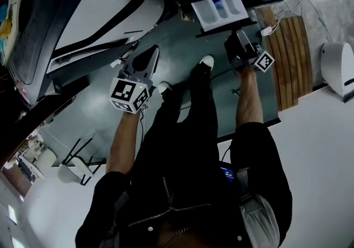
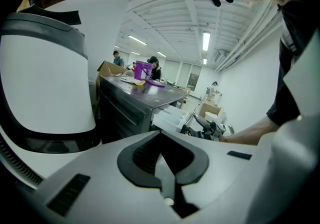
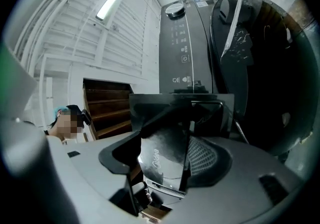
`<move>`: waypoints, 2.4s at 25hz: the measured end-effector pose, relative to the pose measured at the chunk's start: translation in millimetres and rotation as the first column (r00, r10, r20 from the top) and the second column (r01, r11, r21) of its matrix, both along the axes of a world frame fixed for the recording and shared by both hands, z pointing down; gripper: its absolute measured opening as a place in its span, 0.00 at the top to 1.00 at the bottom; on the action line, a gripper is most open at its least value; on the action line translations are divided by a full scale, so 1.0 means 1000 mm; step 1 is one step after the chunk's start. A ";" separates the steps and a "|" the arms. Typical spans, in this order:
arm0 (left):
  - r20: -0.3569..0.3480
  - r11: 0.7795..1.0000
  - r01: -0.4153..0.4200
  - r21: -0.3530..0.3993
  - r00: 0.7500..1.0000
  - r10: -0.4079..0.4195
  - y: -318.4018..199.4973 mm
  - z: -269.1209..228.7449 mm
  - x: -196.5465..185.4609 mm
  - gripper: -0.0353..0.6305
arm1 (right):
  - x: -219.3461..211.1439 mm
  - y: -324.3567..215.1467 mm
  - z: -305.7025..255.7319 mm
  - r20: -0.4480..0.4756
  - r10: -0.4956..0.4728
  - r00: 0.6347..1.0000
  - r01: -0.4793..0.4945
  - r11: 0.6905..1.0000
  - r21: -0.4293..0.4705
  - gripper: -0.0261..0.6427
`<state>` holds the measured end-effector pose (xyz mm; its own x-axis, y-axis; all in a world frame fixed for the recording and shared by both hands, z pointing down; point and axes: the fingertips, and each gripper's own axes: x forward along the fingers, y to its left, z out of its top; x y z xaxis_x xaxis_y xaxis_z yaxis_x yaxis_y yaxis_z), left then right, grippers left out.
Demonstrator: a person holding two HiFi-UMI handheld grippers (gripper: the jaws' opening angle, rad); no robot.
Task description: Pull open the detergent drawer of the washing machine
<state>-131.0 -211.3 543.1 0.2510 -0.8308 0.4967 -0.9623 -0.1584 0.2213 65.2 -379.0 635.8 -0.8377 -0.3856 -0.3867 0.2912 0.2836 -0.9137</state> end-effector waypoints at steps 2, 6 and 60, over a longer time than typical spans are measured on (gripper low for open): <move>-0.001 1.000 -0.007 0.000 1.000 0.007 0.000 0.000 0.003 0.92 | 0.005 0.005 -0.001 -0.003 0.005 1.000 -0.005 1.000 0.001 0.56; -0.009 1.000 -0.024 0.002 1.000 0.024 0.000 -0.002 0.011 0.92 | 0.019 0.015 -0.001 -0.013 0.011 1.000 -0.011 1.000 -0.007 0.55; 0.117 0.877 -0.258 0.406 0.966 0.230 0.114 -0.173 0.006 0.92 | 0.011 0.208 -0.252 -0.625 0.745 0.234 0.063 0.629 0.775 0.95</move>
<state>-125.2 -97.0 369.7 0.4524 -0.8805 0.1419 -0.8908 -0.4538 0.0237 75.9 -170.8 384.0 -0.5953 -0.7818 0.1858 -0.8006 0.5968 -0.0537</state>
